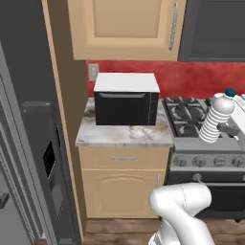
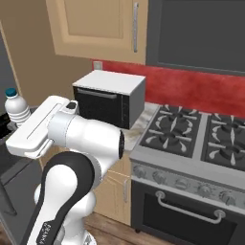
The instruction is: Take the bottled waters from the counter and place them in the freezer to freeze. Close the freezer door after placing the bottles.
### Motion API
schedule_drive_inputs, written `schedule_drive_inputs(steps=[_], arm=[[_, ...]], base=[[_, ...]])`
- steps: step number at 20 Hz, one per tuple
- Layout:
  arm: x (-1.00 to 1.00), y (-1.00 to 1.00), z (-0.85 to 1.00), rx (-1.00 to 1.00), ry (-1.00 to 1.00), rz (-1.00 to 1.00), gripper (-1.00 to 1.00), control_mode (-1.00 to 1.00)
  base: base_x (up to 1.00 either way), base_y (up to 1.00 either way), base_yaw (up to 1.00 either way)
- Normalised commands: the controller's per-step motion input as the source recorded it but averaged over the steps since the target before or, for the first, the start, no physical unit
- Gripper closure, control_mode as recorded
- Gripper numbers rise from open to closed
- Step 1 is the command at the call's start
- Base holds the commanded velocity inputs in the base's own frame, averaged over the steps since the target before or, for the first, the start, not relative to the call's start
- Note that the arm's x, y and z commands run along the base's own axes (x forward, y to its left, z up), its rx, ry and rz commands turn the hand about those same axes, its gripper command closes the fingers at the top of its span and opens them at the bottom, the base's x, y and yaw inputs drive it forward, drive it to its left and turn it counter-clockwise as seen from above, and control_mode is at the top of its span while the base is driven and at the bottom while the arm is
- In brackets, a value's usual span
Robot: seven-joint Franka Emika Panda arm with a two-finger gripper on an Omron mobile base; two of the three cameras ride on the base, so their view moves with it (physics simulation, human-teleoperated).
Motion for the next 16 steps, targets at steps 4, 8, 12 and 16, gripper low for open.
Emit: schedule_drive_inputs(steps=[4,8,12,16], arm=[[0.0,0.0,0.0,0.0,0.0,0.0,1.0,1.0],[0.0,0.0,0.0,0.0,0.0,0.0,1.0,1.0],[0.0,0.0,0.0,0.0,0.0,0.0,1.0,1.0],[0.0,0.0,0.0,0.0,0.0,0.0,1.0,1.0]], base=[[-0.52,0.22,0.01],[-0.49,0.27,0.06],[-0.5,0.34,0.07],[-0.5,0.43,0.07]])
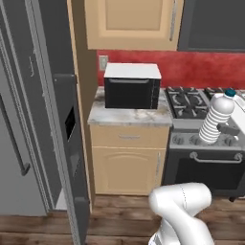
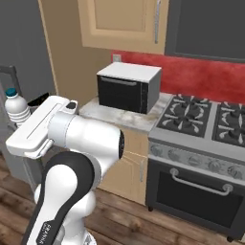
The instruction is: Take the bottled waters from the counter and place them in the freezer to freeze. Close the freezer door after placing the bottles.
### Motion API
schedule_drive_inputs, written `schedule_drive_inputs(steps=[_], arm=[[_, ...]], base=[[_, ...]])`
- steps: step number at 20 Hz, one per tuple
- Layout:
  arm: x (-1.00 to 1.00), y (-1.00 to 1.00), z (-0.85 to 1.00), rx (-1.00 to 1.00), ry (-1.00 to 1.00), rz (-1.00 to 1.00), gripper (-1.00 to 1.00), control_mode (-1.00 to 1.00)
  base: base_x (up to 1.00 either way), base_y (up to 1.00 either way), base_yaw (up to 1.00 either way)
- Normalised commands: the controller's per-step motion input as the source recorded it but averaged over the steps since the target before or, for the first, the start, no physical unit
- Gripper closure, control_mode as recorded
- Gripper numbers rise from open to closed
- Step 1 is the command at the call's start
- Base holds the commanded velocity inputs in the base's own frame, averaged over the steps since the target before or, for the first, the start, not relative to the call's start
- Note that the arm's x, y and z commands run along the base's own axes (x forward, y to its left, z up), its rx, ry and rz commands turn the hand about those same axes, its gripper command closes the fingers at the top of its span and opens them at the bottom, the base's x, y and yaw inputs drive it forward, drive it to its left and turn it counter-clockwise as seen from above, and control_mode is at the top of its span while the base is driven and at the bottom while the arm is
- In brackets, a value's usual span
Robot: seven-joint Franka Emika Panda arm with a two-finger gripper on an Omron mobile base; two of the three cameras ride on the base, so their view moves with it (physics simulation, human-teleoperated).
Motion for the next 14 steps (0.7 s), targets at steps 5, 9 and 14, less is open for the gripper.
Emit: schedule_drive_inputs(steps=[5,9,14], arm=[[0.0,0.0,0.0,0.0,0.0,0.0,1.0,1.0],[0.0,0.0,0.0,0.0,0.0,0.0,1.0,1.0],[0.0,0.0,0.0,0.0,0.0,0.0,1.0,1.0]], base=[[-0.42,0.57,0.04],[-0.42,0.61,0.03],[-0.41,0.63,0.03]])
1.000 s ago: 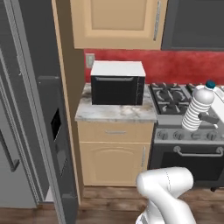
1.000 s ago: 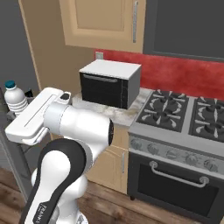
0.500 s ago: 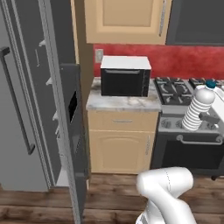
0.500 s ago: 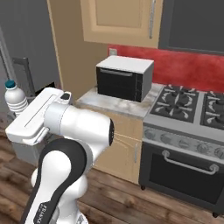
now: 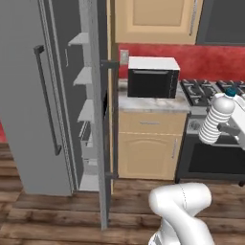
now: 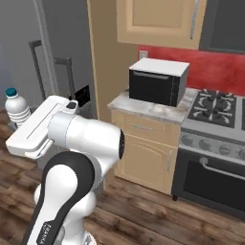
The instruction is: Take the bottled waters from the counter and place them in the freezer to freeze. Close the freezer door after placing the bottles.
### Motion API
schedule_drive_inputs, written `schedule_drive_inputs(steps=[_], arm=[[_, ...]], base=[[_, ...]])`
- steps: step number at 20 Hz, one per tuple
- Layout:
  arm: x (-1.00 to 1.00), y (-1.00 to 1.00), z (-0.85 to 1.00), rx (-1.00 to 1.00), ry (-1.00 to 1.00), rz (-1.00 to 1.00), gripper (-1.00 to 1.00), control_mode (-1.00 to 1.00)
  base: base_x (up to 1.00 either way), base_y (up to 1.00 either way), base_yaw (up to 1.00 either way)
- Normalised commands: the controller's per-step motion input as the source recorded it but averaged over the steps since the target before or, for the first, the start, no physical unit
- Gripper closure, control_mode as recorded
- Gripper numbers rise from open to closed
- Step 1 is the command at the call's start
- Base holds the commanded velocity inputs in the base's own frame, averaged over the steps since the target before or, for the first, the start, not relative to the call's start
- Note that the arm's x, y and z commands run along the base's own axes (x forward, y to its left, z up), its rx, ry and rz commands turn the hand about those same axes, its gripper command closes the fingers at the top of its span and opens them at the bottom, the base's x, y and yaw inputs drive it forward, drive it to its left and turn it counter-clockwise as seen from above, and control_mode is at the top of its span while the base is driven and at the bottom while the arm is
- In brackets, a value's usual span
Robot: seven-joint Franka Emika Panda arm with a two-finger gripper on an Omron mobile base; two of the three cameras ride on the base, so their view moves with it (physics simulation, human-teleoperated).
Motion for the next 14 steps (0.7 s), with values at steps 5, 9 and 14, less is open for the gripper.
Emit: schedule_drive_inputs(steps=[5,9,14], arm=[[0.0,0.0,0.0,0.0,0.0,0.0,1.0,1.0],[0.0,0.0,0.0,0.0,0.0,0.0,1.0,1.0],[0.0,0.0,0.0,0.0,0.0,0.0,1.0,1.0]], base=[[-0.34,0.65,0.03],[-0.11,0.73,0.0],[0.0,0.69,0.0]])
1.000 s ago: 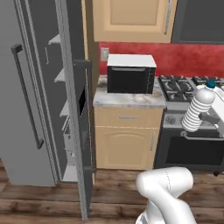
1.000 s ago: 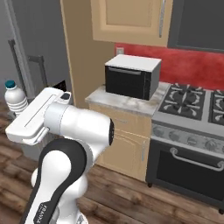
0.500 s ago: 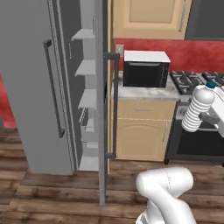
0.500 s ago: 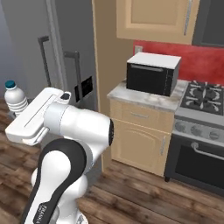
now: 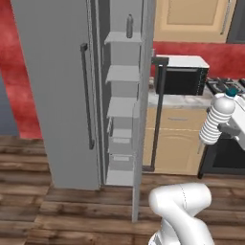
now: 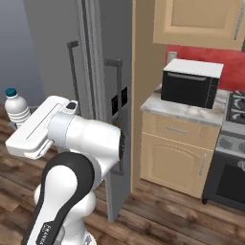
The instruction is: Take the bottled waters from the counter and place them in the freezer to freeze. Close the freezer door after placing the bottles.
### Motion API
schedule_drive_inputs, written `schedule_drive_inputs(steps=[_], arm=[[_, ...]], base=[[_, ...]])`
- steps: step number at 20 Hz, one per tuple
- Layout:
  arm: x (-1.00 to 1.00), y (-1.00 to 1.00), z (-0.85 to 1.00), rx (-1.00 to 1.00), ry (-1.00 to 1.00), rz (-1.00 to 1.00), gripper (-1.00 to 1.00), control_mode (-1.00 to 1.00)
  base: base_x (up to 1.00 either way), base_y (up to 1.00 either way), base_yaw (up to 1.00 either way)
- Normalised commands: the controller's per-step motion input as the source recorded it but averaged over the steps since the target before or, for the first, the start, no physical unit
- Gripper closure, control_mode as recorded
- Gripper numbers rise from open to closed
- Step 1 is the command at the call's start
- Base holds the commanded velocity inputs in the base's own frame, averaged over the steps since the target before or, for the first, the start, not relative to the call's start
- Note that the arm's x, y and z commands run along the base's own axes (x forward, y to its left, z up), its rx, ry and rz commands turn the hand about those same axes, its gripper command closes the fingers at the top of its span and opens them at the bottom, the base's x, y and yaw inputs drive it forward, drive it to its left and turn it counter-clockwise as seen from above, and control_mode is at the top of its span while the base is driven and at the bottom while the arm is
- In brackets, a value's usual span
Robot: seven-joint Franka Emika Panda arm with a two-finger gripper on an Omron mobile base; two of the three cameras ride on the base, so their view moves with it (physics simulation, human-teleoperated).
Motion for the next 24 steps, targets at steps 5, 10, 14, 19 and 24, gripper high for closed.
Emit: schedule_drive_inputs(steps=[5,10,14,19,24], arm=[[0.0,0.0,0.0,0.0,0.0,0.0,1.0,1.0],[0.0,0.0,0.0,0.0,0.0,0.0,1.0,1.0],[0.0,0.0,0.0,0.0,0.0,0.0,1.0,1.0],[0.0,0.0,0.0,0.0,0.0,0.0,1.0,1.0],[0.0,0.0,0.0,0.0,0.0,0.0,1.0,1.0]], base=[[0.0,0.74,0.0],[0.0,0.75,-0.01],[0.0,0.58,-0.09],[0.0,0.56,-0.13],[0.1,0.48,-0.14]])
